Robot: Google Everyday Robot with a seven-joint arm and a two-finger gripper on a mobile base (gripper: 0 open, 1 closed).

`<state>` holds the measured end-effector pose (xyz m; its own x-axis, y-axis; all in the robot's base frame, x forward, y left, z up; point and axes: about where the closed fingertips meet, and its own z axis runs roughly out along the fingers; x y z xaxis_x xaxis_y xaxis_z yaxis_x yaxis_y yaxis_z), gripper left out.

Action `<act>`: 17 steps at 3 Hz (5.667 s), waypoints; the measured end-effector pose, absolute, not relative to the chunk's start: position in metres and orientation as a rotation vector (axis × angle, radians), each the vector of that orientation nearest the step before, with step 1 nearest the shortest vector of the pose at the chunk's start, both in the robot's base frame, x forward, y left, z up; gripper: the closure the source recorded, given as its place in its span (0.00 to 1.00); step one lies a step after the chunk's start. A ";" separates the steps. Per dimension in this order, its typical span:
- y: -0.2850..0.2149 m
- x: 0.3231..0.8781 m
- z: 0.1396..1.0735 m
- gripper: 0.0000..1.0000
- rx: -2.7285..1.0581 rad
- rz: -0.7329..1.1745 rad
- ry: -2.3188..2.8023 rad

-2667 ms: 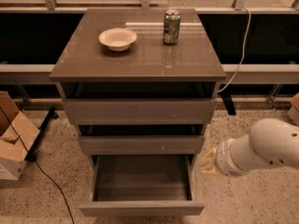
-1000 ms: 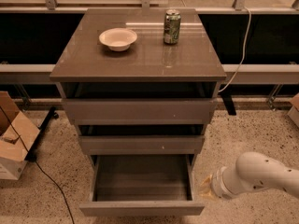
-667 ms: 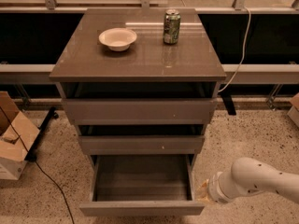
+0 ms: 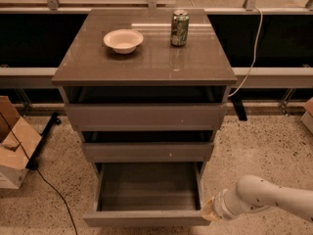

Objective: Close bottom drawer

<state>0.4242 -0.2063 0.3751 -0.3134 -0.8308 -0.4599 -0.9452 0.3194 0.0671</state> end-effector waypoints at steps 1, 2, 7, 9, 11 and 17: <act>-0.204 0.421 0.363 1.00 -1.577 0.492 2.259; -0.200 0.421 0.353 1.00 -1.585 0.485 2.277; -0.181 0.425 0.201 1.00 -1.490 0.653 2.386; -0.182 0.447 0.169 1.00 -1.409 0.667 2.384; -0.152 0.487 0.165 1.00 -1.423 0.587 2.239; -0.102 0.607 0.179 0.11 -1.435 0.453 1.993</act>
Offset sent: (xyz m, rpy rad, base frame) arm -0.0028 0.0069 -0.0245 -0.0178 0.0301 -0.0034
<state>0.6065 -0.1017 0.1788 -0.2052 -0.7161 -0.6671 -0.9342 0.3466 -0.0847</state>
